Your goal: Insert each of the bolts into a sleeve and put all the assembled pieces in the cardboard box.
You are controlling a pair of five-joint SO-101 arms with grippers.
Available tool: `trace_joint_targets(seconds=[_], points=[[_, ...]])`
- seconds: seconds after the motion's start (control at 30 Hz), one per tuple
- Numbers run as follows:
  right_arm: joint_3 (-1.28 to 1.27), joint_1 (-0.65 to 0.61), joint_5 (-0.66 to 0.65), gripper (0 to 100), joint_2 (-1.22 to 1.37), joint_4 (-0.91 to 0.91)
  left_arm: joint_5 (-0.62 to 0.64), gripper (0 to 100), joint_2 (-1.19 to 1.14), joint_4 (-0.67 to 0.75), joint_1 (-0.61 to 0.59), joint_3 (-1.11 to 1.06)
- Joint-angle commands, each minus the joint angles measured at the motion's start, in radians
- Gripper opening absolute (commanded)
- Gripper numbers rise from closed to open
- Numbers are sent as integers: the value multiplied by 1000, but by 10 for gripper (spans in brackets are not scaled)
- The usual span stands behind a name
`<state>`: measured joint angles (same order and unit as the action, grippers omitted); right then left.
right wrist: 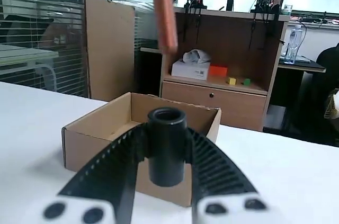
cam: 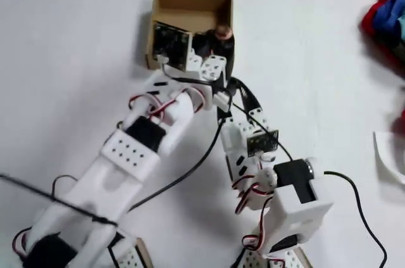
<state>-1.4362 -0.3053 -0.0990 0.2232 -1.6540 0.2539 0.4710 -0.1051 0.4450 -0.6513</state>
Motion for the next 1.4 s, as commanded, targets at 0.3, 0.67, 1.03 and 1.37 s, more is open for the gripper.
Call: trace_joint_targets(seconds=[0.3,0.67,1.03,1.37], points=[[29,-4,-2,19,-2,-31,0,25,-58,-5,44,19],[55,61,-2,19,-1,-27,0,25,-63,-43,48,18],[54,58,-2,19,-2,-27,-2,25,-63,-11,52,-85],[49,42,-2,19,-2,-33,-141,25,-64,-15,69,-130]])
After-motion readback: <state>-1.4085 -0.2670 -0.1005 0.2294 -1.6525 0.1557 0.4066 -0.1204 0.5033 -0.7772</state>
